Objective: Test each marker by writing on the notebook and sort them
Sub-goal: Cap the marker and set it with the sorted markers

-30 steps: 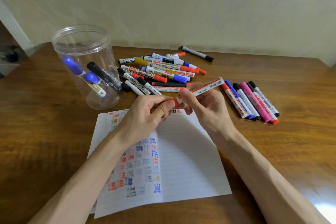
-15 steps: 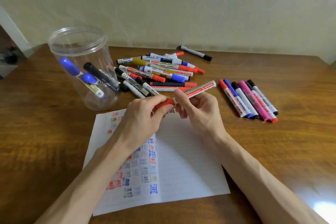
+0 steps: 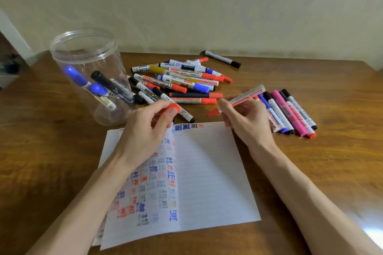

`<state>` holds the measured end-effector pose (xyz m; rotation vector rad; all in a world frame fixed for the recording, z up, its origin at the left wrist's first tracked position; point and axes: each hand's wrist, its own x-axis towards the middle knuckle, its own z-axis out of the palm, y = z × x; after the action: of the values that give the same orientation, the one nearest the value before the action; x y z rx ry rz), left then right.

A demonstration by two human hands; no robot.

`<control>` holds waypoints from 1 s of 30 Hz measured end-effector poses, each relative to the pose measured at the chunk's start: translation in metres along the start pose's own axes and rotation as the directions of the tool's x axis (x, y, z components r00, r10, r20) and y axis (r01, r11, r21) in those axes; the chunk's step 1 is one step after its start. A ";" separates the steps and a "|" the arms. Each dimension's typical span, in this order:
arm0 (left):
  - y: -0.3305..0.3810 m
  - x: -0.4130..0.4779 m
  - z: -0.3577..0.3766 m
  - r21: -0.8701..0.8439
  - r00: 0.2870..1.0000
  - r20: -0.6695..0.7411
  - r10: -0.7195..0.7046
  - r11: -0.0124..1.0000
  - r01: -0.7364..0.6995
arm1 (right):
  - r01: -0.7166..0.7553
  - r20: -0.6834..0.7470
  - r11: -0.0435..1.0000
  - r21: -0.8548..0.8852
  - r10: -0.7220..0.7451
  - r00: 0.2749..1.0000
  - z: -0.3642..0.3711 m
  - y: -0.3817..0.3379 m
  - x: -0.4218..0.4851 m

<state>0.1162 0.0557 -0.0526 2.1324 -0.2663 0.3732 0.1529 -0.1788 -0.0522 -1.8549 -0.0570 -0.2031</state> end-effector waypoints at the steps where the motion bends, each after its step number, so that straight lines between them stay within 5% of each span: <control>1: -0.002 0.000 -0.001 0.009 1.000 -0.004 -0.004 1.000 0.004 | 0.008 0.018 0.999 -0.032 -0.008 1.000 0.002 0.001 0.000; 24: -0.007 -0.001 0.000 0.127 1.000 0.020 0.010 0.992 -0.012 | 0.055 -0.013 0.976 -0.212 -0.059 0.998 0.021 0.004 -0.003; 30: -0.007 -0.002 0.001 0.121 1.000 0.012 -0.003 0.993 0.001 | 0.006 -0.050 0.994 -0.113 -0.012 0.999 0.018 0.002 -0.003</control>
<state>0.1172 0.0591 -0.0590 2.2541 -0.2543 0.3836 0.1526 -0.1623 -0.0597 -1.9609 -0.0186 -0.2642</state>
